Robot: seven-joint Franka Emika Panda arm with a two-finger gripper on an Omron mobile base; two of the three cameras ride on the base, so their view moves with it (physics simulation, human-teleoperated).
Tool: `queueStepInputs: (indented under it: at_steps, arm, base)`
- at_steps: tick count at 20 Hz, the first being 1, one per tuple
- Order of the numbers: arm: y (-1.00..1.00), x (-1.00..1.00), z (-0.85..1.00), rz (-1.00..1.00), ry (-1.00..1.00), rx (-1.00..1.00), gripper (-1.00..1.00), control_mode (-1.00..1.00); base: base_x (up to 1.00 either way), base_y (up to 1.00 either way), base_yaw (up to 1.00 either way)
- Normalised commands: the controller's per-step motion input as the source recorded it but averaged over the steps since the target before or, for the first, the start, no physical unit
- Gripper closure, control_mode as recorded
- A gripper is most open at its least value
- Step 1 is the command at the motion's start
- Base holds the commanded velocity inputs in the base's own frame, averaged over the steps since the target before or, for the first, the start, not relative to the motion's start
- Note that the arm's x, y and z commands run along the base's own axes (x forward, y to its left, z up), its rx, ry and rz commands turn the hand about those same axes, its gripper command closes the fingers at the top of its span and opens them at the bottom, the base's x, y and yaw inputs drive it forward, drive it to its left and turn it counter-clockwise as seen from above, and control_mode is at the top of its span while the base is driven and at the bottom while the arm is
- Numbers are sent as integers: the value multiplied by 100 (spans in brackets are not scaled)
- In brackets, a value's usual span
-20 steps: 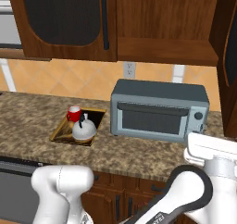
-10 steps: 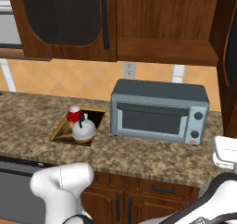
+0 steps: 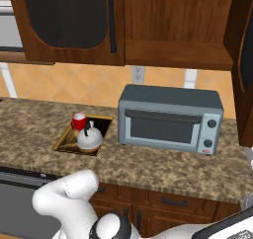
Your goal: Pick the kettle from the counter and place it on the tray. Then pick the mug from the cabinet and place it on the tray. Then close the cabinet doors.
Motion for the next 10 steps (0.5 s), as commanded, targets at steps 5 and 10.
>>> queueStepInputs:
  at_steps: [5, 10]
  arm:
    - [15, 18, 47, 17, -3, -15, -100, -100]
    - [51, 6, 47, 15, -2, -20, -100, -100]
  base:
    - [0, 0, 0]
    - [0, 0, 0]
